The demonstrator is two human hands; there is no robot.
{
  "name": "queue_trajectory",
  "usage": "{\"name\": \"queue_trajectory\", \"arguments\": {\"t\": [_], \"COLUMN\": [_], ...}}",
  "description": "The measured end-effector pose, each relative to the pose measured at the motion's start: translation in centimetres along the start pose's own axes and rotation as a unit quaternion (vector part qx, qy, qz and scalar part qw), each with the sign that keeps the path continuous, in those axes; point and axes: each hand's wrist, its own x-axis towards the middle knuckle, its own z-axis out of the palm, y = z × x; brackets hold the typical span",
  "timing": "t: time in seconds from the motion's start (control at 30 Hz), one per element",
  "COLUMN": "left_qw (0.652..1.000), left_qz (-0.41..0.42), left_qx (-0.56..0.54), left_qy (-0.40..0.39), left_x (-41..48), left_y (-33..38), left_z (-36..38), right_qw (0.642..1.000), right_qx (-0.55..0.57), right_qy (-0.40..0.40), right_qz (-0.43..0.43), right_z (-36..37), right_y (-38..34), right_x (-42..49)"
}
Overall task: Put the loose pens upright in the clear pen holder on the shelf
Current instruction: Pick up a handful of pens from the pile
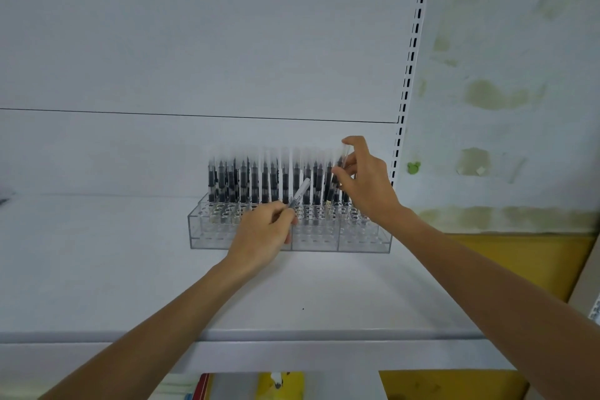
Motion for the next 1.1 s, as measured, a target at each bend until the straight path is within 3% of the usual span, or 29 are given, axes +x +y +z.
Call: {"name": "queue_trajectory", "arguments": {"t": [0.3, 0.6, 0.83, 1.1], "left_qw": [1.0, 0.999, 0.999, 0.999], "left_qz": [0.002, -0.004, 0.002, -0.017], "left_qx": [-0.03, -0.04, -0.032, -0.043], "left_qy": [0.006, 0.02, 0.001, 0.016], "left_x": [-0.4, -0.1, -0.3, -0.5], "left_y": [0.4, 0.6, 1.4, 0.8], "left_z": [0.4, 0.8, 1.8, 1.2], "right_qw": [0.995, 0.995, 1.0, 0.995], "right_qx": [-0.073, -0.084, -0.009, -0.088], "right_qy": [-0.042, -0.046, -0.025, -0.041], "right_qz": [-0.053, -0.042, 0.014, -0.034], "right_z": [-0.1, -0.1, 0.2, 1.0], "right_y": [-0.4, -0.7, -0.8, -0.9], "right_x": [0.2, 0.1, 0.3, 0.1]}}
